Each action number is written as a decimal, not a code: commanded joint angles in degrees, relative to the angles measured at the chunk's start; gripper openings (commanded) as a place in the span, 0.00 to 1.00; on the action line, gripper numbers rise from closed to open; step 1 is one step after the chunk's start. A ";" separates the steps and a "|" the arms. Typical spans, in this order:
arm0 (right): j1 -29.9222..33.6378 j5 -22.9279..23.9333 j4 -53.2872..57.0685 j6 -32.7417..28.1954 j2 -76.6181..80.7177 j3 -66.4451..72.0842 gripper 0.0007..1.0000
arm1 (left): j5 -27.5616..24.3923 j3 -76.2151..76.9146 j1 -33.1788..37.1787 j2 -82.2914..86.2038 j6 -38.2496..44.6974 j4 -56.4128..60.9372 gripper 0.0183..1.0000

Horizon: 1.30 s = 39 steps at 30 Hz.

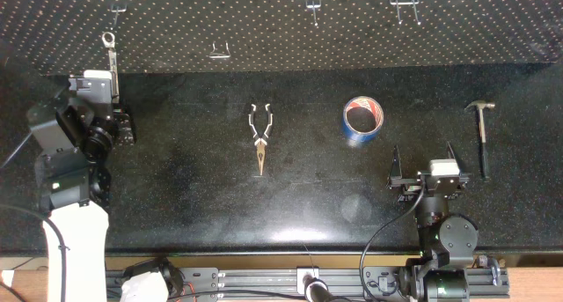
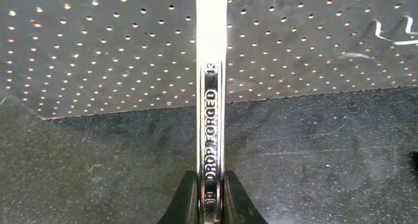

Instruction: Place Tools Onto Pegboard

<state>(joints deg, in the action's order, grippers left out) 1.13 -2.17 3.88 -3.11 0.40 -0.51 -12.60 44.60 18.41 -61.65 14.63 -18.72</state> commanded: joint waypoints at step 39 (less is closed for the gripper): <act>0.20 0.26 0.13 -0.17 -0.35 0.28 0.97 | 1.60 0.07 -0.13 -4.81 -0.92 6.82 0.01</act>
<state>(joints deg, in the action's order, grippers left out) 1.13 -2.20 3.88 -3.11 0.43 -0.51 -11.40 44.60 18.33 -66.13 14.63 -12.80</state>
